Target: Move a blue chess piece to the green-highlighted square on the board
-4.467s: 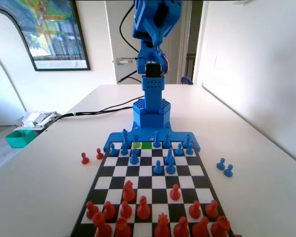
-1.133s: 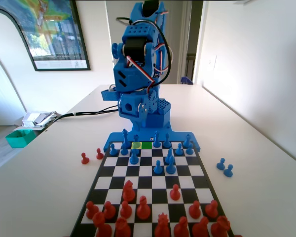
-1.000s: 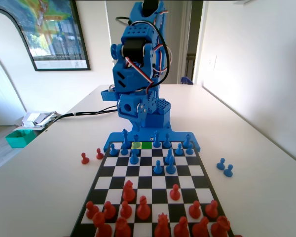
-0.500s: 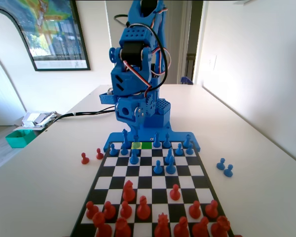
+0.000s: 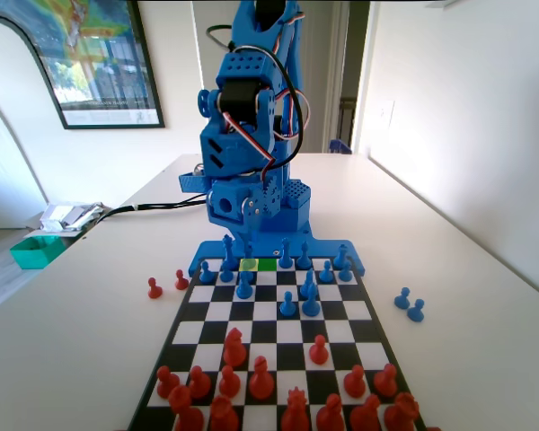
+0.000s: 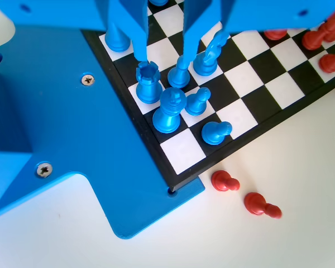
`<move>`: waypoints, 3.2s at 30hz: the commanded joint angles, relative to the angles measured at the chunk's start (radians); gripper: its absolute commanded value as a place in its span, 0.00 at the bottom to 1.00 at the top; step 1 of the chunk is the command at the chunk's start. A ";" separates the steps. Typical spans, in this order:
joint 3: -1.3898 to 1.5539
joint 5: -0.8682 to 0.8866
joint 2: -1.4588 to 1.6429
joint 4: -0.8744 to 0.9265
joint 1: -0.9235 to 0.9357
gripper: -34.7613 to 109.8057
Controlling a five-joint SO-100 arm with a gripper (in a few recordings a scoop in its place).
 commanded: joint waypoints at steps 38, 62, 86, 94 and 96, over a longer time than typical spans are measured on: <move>0.078 -0.225 0.060 -0.043 -0.037 0.31; 0.149 -0.285 0.043 -0.150 0.009 0.31; 0.209 -0.328 0.012 -0.268 0.037 0.31; 0.273 -0.353 0.012 -0.364 0.049 0.26; 0.278 -0.353 0.012 -0.370 0.049 0.25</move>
